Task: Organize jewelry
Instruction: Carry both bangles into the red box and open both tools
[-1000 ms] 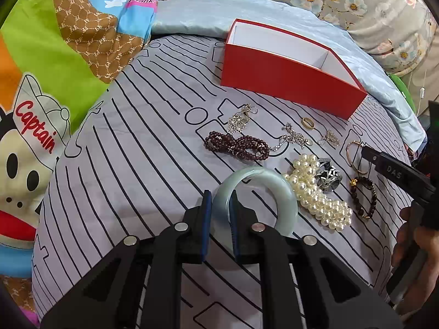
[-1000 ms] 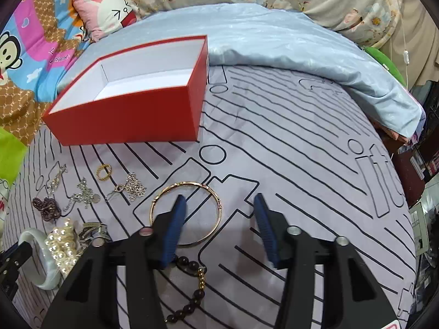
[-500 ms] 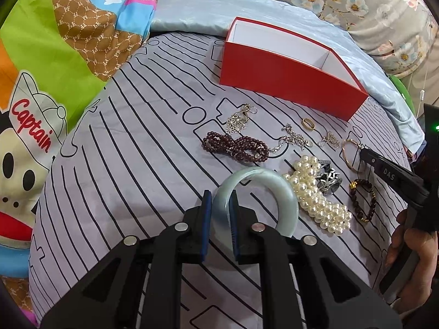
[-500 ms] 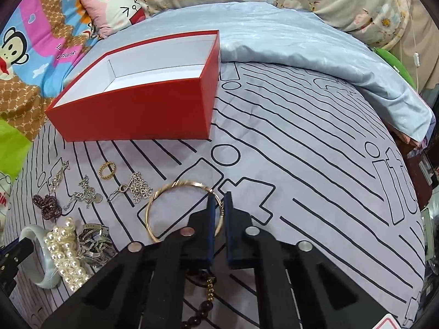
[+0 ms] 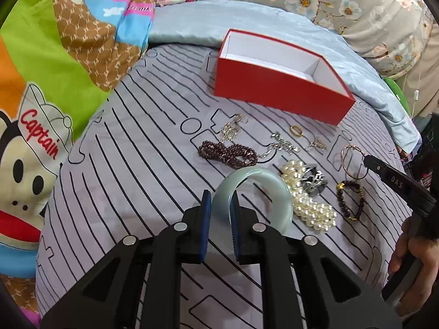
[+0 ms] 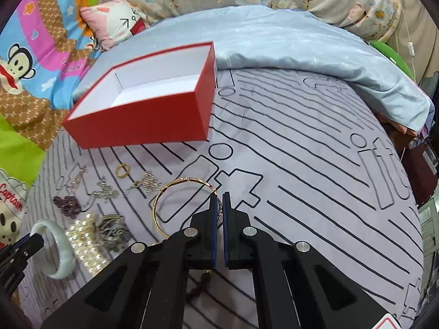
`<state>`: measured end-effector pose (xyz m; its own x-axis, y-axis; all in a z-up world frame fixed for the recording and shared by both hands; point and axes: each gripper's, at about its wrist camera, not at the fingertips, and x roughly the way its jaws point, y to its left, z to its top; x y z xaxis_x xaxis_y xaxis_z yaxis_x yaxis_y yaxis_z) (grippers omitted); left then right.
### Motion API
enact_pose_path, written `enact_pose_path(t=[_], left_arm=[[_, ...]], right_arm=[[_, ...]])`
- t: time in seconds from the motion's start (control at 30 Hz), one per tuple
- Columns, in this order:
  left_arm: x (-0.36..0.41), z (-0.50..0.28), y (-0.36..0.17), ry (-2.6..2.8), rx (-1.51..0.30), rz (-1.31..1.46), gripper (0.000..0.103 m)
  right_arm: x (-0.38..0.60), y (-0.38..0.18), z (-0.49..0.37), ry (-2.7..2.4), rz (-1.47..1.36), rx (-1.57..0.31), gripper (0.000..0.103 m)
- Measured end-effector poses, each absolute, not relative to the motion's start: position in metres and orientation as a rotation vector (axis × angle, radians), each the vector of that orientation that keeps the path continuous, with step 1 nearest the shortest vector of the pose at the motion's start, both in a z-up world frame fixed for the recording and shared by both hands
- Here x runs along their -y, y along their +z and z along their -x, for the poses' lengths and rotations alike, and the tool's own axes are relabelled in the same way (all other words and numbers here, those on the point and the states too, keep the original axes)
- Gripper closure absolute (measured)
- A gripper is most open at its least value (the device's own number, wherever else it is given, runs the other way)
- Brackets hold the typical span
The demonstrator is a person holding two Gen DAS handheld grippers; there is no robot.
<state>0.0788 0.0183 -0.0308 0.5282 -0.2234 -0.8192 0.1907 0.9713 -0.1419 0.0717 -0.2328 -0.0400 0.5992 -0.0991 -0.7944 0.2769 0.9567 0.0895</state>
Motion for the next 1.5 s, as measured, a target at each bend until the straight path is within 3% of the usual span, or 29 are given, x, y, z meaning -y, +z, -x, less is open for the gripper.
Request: enact_pose_path(t=[0.4,0.73,1.17,1.5], left_arm=[[-0.014,-0.080,0.018,-0.305,-0.904,0.053,0.090],[0.012,-0.154,0.068,-0.322,-0.771,0.047,0.090],[0.062,-0.294,0.029,-0.315,-0.841,0.062,0.090],[0.077,-0.339,-0.007,-0.277,-0.893,0.036,0.090]], right_arm=[[0.220,0.027,-0.066,-0.154,-0.177,-0.774,0.100],[0.230,0.053,-0.130,-0.096,-0.181,-0.744,0.100],[0.242,0.020,-0.246,-0.098,-0.156,-0.821,0.100],[0.243,-0.009,-0.288,-0.110,-0.132,-0.872,0.100]])
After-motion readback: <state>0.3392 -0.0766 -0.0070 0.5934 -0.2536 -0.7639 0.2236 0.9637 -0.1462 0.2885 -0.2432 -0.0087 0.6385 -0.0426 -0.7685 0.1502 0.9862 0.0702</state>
